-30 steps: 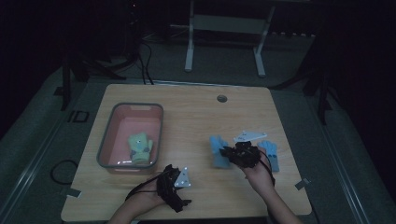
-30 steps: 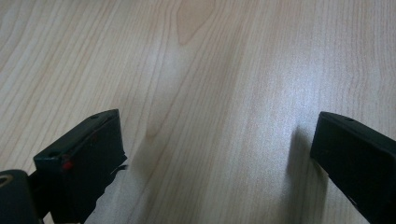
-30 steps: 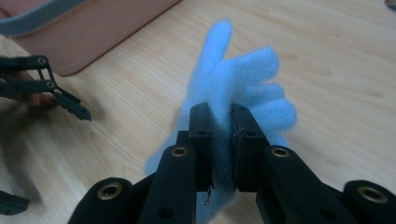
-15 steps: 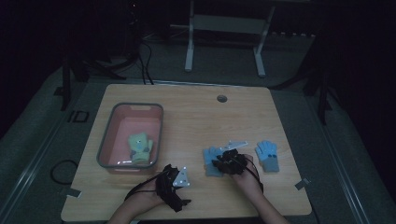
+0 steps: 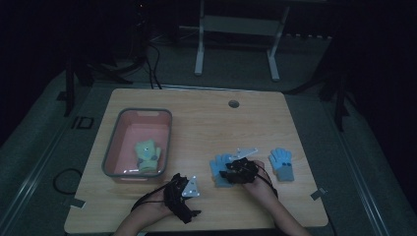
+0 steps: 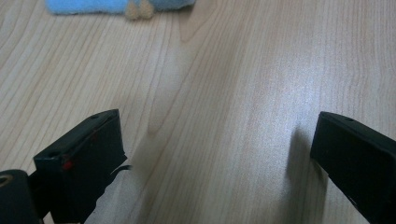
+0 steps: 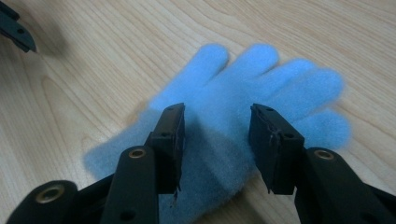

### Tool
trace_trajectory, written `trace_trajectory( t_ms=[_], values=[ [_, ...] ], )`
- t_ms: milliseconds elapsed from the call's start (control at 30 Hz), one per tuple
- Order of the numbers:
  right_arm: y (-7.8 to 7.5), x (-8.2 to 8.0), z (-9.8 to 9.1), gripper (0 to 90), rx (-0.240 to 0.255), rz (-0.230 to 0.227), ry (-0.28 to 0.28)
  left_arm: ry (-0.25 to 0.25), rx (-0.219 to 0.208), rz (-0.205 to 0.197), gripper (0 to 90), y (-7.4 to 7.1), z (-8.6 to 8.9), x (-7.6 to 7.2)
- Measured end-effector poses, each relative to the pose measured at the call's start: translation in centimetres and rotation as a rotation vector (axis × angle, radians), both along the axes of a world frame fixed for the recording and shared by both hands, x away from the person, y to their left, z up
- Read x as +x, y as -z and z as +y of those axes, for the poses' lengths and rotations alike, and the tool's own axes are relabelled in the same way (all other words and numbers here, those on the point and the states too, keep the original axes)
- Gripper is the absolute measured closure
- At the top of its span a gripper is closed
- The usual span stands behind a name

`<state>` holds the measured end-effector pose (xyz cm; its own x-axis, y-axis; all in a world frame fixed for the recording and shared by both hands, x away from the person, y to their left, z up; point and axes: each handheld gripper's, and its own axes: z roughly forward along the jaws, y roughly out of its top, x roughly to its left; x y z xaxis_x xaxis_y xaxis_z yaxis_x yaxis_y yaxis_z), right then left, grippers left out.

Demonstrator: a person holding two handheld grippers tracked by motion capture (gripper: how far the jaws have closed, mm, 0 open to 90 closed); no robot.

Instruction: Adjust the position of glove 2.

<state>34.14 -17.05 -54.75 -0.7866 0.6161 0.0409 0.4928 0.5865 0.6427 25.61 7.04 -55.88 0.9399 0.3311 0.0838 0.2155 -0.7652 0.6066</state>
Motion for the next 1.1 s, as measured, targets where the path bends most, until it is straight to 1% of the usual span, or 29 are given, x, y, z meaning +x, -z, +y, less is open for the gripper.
trace_trajectory(
  t_ms=[100,167,200,267,400,533,667,767,867,1000,1100],
  values=[
    [-0.7,-0.1,-0.3,56.0,0.011,-0.013,0.0,0.001,-0.003,0.001,3.0,0.0,0.0,0.0],
    [-1.5,-0.2,-0.8,55.0,0.026,-0.021,0.003,0.004,0.0,0.0,3.0,0.0,0.0,0.0],
    [-1.9,-0.2,-1.3,54.8,0.032,-0.033,0.005,0.002,-0.005,0.001,3.0,0.0,0.0,0.0],
    [-2.6,-0.2,-2.1,54.8,0.036,-0.042,0.008,0.011,0.001,-0.006,3.0,0.0,-0.1,-0.1],
    [-3.7,0.0,-4.4,55.1,0.046,-0.063,0.034,0.008,0.002,-0.008,3.0,0.0,0.0,-0.1],
    [-4.5,0.1,-7.0,54.2,0.035,-0.089,0.054,0.012,0.002,-0.01,3.0,0.0,0.0,-0.1],
    [-5.2,0.2,-9.8,53.3,0.032,-0.103,0.08,0.008,0.002,-0.009,3.0,0.0,-0.1,-0.1],
    [-5.5,0.4,-11.8,53.9,0.012,-0.102,0.086,0.01,0.005,-0.006,3.0,0.0,-0.1,0.0],
    [-5.4,0.7,-14.0,54.2,-0.005,-0.082,0.081,0.011,0.006,-0.004,3.0,0.0,0.0,0.0],
    [-4.8,1.1,-16.3,53.5,-0.026,-0.051,0.098,0.015,0.005,-0.006,3.0,0.0,0.0,-0.1],
    [-4.1,1.4,-17.6,53.2,-0.036,-0.032,0.115,0.017,-0.005,-0.004,2.9,0.0,0.0,-0.1]
  ],
)
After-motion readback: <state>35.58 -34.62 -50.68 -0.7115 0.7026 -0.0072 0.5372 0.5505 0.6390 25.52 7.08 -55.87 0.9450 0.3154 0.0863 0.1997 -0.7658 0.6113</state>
